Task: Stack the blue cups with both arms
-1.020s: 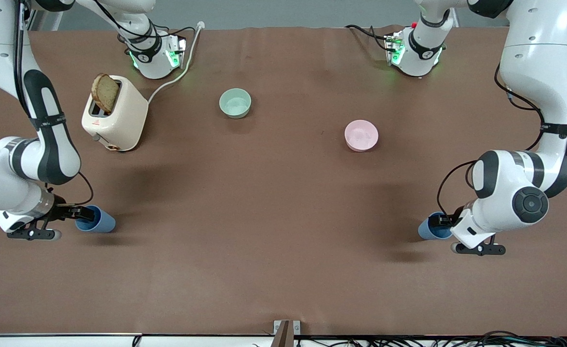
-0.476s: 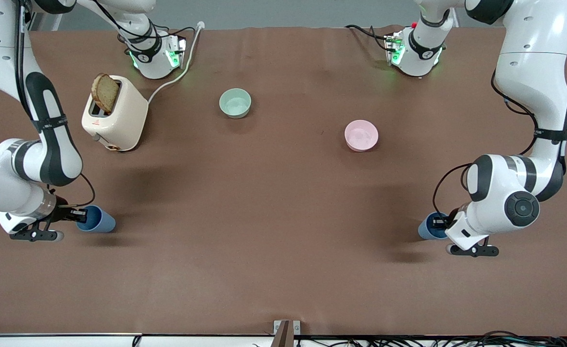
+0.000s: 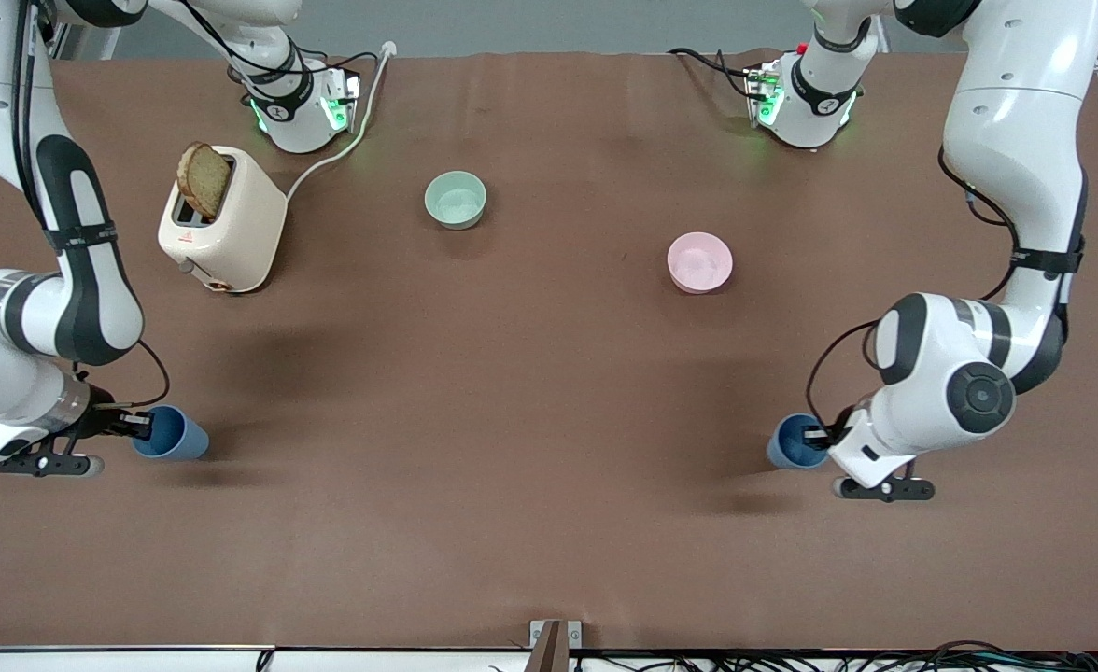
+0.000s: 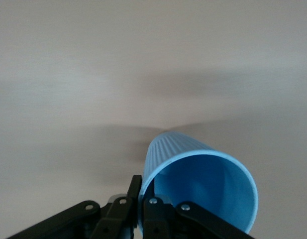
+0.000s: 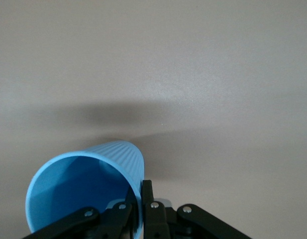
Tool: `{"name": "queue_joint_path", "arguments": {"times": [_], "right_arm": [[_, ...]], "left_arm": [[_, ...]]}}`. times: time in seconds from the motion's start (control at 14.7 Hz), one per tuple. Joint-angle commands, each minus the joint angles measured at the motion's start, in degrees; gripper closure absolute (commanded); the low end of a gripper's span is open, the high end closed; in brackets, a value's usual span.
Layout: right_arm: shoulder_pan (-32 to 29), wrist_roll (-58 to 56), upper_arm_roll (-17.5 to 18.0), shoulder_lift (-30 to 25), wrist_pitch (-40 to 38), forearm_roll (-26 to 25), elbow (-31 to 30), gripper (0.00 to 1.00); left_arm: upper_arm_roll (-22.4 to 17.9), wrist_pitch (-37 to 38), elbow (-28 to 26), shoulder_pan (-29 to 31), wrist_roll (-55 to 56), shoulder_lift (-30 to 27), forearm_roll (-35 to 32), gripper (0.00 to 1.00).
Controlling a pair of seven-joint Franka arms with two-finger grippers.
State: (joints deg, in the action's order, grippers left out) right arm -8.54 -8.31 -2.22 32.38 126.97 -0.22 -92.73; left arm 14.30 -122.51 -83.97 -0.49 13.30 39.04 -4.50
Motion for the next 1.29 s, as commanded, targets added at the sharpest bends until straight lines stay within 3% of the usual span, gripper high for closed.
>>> {"name": "queue_joint_path", "arguments": {"times": [0.0, 0.14, 0.48, 0.75, 0.95, 1.02, 1.09, 1.16, 1.22], "right_arm": [[-0.3, 0.2, 0.8, 0.4, -6.3, -0.1, 6.2, 0.99], [-0.3, 0.1, 0.9, 0.1, -7.7, 2.7, 7.7, 0.99], [2.5, 1.8, 1.4, -1.3, -14.5, 4.2, 14.1, 0.99], [8.8, 16.5, 1.5, -2.8, -15.4, 4.4, 14.3, 0.99], [15.5, 30.3, 1.5, -3.1, -15.2, 4.3, 14.3, 0.99], [17.2, 33.7, 1.5, -3.1, -15.0, 4.4, 14.4, 0.99], [18.9, 36.0, 1.5, -3.1, -15.0, 5.1, 14.4, 0.99], [21.0, 38.3, 1.5, -3.2, -15.0, 6.7, 14.3, 0.99], [22.9, 40.9, 1.4, -3.3, -14.9, 7.9, 14.4, 0.99]], "left_arm": [[5.4, 0.3, 0.2, -0.3, 7.0, -0.8, -0.5, 1.0], [8.2, 0.3, 0.2, -2.7, 14.2, -1.0, -1.0, 1.0], [7.1, -2.7, 0.3, -16.7, 29.5, 0.3, -4.1, 1.0], [7.1, -4.0, 0.2, -22.9, 41.4, 3.0, -8.9, 1.0], [7.1, -8.3, -0.1, -23.9, 43.9, 4.9, -8.9, 0.98], [7.1, -8.9, -0.1, -23.9, 44.7, 5.4, -8.9, 0.92], [7.1, -9.0, 0.0, -23.9, 45.0, 5.4, -8.6, 0.69], [7.1, -9.0, 0.0, -23.7, 45.0, 5.3, -8.8, 0.27], [7.1, -8.9, 0.1, -23.4, 44.7, 5.0, -9.0, 0.0]]}}
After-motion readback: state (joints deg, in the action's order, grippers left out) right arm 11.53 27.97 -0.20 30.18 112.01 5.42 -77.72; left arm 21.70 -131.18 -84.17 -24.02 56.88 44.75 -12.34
